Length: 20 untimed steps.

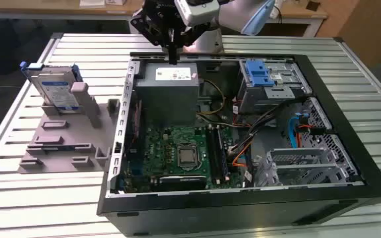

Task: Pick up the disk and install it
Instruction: 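Reach for the disk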

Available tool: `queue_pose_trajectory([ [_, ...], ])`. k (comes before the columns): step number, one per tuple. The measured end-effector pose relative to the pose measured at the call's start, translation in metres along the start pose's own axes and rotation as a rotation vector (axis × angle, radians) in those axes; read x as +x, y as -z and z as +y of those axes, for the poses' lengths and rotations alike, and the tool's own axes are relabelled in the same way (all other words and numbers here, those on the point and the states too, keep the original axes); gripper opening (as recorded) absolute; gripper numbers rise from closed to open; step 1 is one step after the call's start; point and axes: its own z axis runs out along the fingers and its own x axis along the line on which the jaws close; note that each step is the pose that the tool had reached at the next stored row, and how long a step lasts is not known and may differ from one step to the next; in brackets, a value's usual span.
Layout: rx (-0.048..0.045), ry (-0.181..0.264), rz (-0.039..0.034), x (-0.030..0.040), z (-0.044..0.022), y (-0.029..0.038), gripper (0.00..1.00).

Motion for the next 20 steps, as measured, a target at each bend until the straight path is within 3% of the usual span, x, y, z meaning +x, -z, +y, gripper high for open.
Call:
queue_pose_trajectory([
  [10,-0.0001,0.000,0.0000,0.0018,-0.0001,0.0000,0.11],
  [20,-0.0001,0.000,0.0000,0.0112,-0.0008,0.0002,0.11],
])
